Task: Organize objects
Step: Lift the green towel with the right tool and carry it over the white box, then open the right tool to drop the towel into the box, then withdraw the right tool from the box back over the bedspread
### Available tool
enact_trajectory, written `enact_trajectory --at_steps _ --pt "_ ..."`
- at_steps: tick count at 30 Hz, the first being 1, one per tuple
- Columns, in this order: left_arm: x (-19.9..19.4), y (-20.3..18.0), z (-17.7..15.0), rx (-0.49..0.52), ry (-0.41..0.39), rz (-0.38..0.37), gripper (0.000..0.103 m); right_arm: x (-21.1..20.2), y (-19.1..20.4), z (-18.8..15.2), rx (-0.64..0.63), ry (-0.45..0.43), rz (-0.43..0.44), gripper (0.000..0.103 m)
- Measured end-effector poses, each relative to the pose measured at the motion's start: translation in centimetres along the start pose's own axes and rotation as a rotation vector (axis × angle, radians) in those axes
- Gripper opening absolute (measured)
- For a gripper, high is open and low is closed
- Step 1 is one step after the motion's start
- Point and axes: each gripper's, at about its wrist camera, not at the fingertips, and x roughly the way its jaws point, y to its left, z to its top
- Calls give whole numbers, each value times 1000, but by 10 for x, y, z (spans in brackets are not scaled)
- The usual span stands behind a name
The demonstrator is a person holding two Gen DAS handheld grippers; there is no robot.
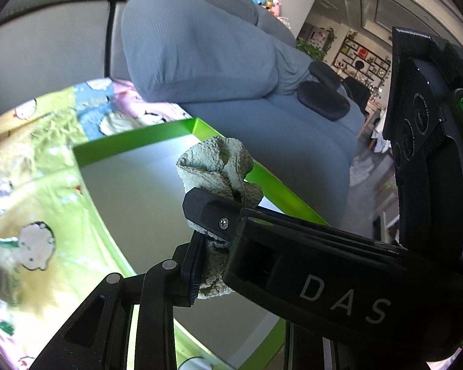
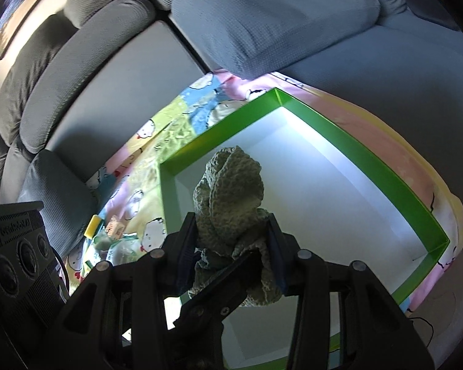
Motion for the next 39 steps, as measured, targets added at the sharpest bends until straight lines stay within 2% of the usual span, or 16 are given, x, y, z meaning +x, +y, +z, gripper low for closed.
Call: enact_trajectory --at_steps 5,6,8,13,19,24,25,29,34,35,37,39 --pt "9 2 -3 -32 28 -23 30 4 -4 -1 13 16 -32 45" --pt "11 3 -5 -41 36 -27 30 5 -4 -1 14 19 -39 47" --pt "13 4 -6 -54 46 -33 30 3 -3 -1 12 8 -55 66" --pt "7 6 -11 -85 59 -42 30 -7 2 1 8 -46 -52 75" --pt "-20 13 -14 -58 20 39 30 -15 11 1 -4 -84 -73 75" --pt "-61 33 -18 -106 -44 48 30 -21 29 -1 -50 -111 -61 76" --pt "-73 39 -19 -118 -63 55 32 -22 33 -1 -61 -114 -51 78" --pt "-112 57 -27 -127 -136 136 63 -25 57 -6 -121 -125 -3 83" --pt "-160 81 -44 -123 -235 245 73 -26 92 -16 -206 -121 79 84" --pt "-167 85 -46 -126 -257 262 82 -26 100 -18 -220 -119 95 84" --pt "-182 95 -51 -130 -305 317 92 -26 114 -20 -242 -115 122 84" --pt "-193 105 -54 -137 -331 389 93 -25 129 -24 -257 -120 144 85"
